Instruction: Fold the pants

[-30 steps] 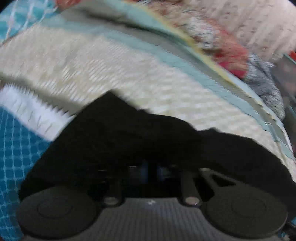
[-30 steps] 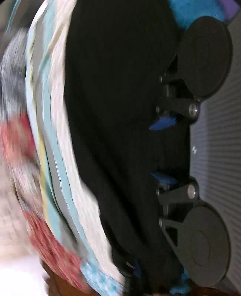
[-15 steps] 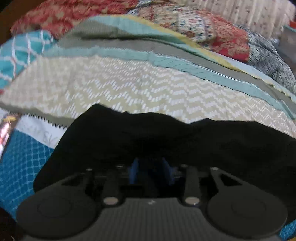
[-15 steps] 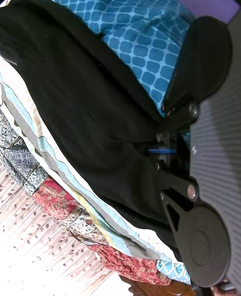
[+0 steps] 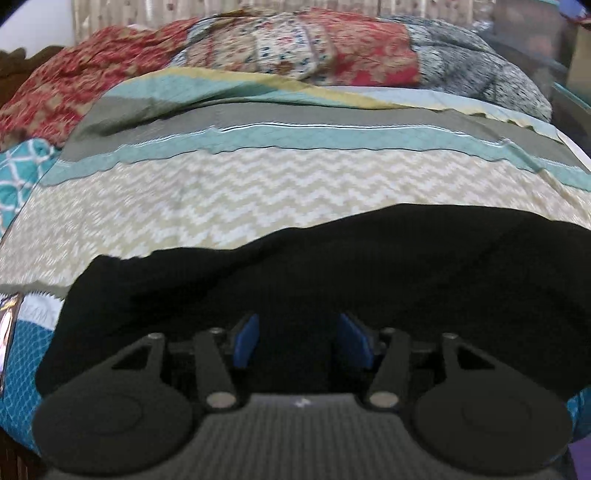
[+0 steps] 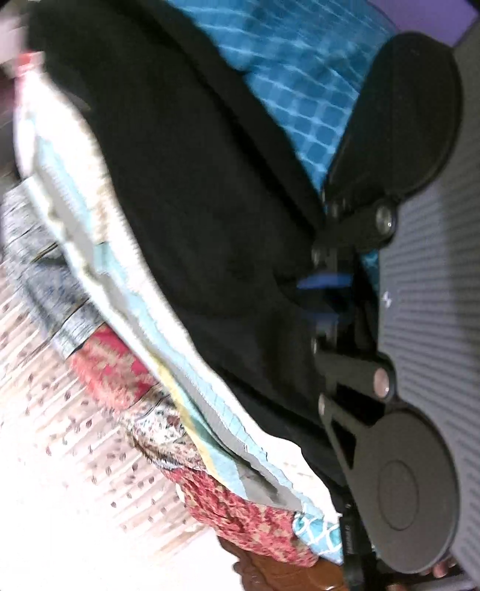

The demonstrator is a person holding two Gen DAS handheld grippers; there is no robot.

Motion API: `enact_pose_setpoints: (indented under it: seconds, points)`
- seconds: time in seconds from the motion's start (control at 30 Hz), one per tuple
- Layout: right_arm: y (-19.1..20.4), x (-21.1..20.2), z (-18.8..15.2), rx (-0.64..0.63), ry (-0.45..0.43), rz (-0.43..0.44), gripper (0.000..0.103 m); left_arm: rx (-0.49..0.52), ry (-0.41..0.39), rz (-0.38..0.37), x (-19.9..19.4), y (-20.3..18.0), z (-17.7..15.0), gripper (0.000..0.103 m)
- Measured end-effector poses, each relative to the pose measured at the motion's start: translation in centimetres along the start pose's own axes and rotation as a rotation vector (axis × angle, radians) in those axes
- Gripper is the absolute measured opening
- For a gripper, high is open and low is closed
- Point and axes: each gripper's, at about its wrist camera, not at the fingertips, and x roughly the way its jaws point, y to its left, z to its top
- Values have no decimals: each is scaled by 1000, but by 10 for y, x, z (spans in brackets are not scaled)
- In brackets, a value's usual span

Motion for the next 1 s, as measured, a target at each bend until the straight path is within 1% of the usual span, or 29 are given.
enact_pose_setpoints:
  seconds: [0.07, 0.13, 0.3, 0.43, 0.6, 0.67, 0.8, 1.0]
  points:
    - [3, -12, 3, -54, -42, -19, 40, 16, 1, -3, 0, -10, 0, 51]
    - [2, -23, 7, -80, -71, -30, 40, 29, 3, -6, 0, -19, 0, 52]
    - [-15, -38, 13, -68, -111, -46, 40, 50, 5, -4, 0, -32, -1, 54]
    - [-25, -36, 11, -39, -95, -52, 40, 57, 5, 6, 0, -35, -1, 54]
    - [-19, -31, 6, -31, -77, -45, 40, 62, -8, 19, -3, -35, -1, 54]
    - [-17, -28, 5, -39, -63, -58, 40, 66, -16, 26, -5, -37, -1, 54]
    - [-21, -14, 1, -44, 5, -121, 39, 76, -38, 27, -11, -39, 0, 55]
    - [-20, -14, -3, -57, 6, -128, 40, 78, -56, 21, -17, -40, 1, 57]
